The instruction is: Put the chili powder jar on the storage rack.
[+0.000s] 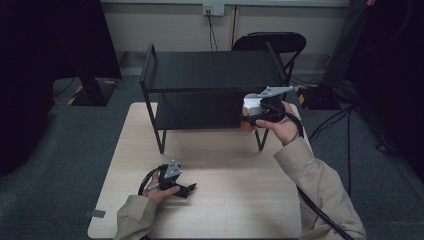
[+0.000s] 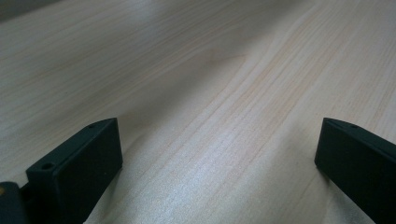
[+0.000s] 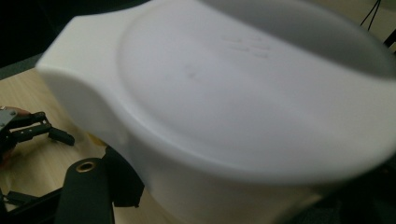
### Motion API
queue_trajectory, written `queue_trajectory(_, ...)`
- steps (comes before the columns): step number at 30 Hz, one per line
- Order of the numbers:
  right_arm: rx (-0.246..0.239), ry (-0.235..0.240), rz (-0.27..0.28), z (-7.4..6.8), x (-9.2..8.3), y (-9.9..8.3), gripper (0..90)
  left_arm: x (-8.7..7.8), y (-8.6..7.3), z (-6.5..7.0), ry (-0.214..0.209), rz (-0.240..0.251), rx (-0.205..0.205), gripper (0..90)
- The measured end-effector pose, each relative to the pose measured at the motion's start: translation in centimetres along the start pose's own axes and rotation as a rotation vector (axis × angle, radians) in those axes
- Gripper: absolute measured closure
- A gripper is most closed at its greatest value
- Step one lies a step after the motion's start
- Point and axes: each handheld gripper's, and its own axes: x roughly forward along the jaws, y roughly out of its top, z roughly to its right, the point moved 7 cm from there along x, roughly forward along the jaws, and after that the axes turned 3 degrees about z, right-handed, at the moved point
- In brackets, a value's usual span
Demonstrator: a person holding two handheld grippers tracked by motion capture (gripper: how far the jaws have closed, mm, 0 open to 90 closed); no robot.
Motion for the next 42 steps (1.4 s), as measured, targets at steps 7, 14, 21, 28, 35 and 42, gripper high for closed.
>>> queue_trajectory(7, 0.029, -0.011, 0.019, -0.1, 0.4, 0.1, 30.7, 0.0, 0.0, 0.0, 0.0, 0.001, -0.001, 0.0)
queue_trajectory(14, 0.042, -0.021, 0.022, 0.1, 0.8, 0.4, 30.7, 0.0, 0.0, 0.0, 0.0, 0.002, -0.002, 0.0)
queue_trajectory(21, 0.055, -0.029, 0.019, 0.1, 1.5, 0.4, 30.7, 0.0, 0.0, 0.0, 0.0, 0.002, -0.001, 0.0)
queue_trajectory(28, 0.053, -0.036, 0.02, 0.2, 2.1, 0.4, 30.7, 0.0, 0.0, 0.0, 0.0, 0.002, -0.001, 0.0)
queue_trajectory(35, 0.05, -0.044, 0.029, 0.2, 2.6, 0.4, 30.7, 0.0, 0.0, 0.0, 0.0, 0.002, -0.002, 0.0)
queue_trajectory(42, 0.044, -0.053, 0.032, 0.2, 2.7, 0.4, 30.7, 0.0, 0.0, 0.0, 0.0, 0.002, -0.001, 0.0)
